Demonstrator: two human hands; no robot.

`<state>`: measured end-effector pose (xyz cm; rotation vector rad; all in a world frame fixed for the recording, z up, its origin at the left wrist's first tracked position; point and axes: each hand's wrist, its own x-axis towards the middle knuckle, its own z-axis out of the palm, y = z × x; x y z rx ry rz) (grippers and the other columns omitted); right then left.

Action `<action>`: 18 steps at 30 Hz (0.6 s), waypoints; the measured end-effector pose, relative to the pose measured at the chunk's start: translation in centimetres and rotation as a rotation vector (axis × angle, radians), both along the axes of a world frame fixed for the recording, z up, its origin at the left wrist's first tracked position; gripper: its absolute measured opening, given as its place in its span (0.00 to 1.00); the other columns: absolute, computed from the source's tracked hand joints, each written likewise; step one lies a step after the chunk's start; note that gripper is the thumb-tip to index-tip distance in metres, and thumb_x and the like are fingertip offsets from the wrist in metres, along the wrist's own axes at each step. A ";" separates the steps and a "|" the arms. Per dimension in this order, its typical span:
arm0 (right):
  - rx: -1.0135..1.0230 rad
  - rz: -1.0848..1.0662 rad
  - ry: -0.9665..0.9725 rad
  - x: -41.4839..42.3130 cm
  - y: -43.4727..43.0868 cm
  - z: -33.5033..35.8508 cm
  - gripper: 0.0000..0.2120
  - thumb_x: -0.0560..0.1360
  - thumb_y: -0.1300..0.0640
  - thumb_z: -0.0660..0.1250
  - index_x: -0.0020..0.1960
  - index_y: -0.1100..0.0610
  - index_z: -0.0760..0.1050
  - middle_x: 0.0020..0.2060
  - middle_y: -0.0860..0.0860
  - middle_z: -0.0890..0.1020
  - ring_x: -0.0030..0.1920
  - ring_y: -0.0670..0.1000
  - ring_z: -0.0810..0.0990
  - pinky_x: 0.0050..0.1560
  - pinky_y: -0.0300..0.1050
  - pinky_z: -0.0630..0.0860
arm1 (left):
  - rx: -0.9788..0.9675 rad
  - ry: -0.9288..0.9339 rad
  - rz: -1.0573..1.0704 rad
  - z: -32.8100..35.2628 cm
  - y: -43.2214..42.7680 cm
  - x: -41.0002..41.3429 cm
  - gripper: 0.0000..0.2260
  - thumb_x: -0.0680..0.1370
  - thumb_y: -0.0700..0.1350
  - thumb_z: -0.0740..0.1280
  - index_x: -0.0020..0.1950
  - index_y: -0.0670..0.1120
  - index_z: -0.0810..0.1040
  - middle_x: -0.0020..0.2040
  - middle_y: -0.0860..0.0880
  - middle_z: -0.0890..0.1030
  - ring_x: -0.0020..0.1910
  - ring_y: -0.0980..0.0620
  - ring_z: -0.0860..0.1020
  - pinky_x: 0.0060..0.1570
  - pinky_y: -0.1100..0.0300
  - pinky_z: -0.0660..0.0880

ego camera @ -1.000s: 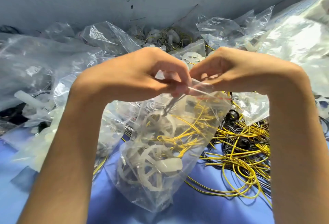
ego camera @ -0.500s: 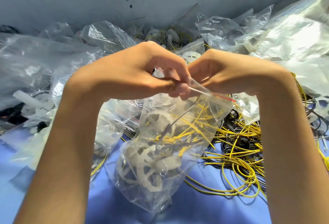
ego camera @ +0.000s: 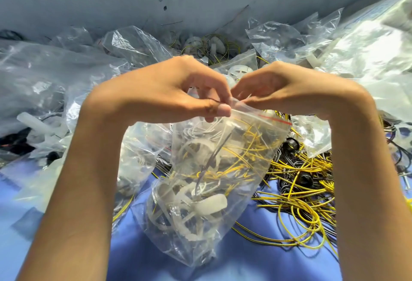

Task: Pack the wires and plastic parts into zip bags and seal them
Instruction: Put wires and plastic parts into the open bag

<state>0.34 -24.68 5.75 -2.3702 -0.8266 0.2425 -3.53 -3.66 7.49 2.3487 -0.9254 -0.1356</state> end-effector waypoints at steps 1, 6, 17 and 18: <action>0.028 0.018 -0.001 -0.1 0.2 0.1 0.06 0.75 0.55 0.68 0.51 0.50 0.81 0.45 0.48 0.85 0.49 0.53 0.82 0.53 0.55 0.76 | 0.001 -0.001 0.003 0.0 -0.1 0.0 0.04 0.73 0.52 0.71 0.44 0.53 0.82 0.34 0.52 0.81 0.38 0.51 0.77 0.40 0.55 0.71; 0.094 0.087 -0.002 -0.5 0.9 0.2 0.04 0.76 0.54 0.69 0.48 0.48 0.82 0.45 0.50 0.85 0.51 0.59 0.81 0.54 0.59 0.76 | 0.012 -0.015 0.022 -0.1 -0.1 0.2 0.03 0.74 0.49 0.70 0.44 0.52 0.82 0.33 0.54 0.81 0.34 0.57 0.76 0.35 0.67 0.67; -0.128 0.132 0.040 -1.1 2.4 0.4 0.11 0.68 0.40 0.68 0.42 0.45 0.81 0.43 0.46 0.82 0.48 0.52 0.79 0.52 0.52 0.75 | -0.026 -0.080 -0.003 -0.2 -0.7 0.0 0.02 0.74 0.49 0.71 0.41 0.54 0.81 0.31 0.54 0.78 0.30 0.62 0.72 0.30 0.72 0.63; -0.156 0.137 0.019 -1.0 2.5 0.3 0.12 0.69 0.42 0.68 0.43 0.50 0.81 0.43 0.50 0.82 0.48 0.55 0.79 0.50 0.54 0.75 | -0.033 -0.086 -0.015 -0.2 -0.9 0.1 0.02 0.74 0.50 0.71 0.41 0.55 0.81 0.32 0.53 0.79 0.31 0.61 0.72 0.32 0.69 0.65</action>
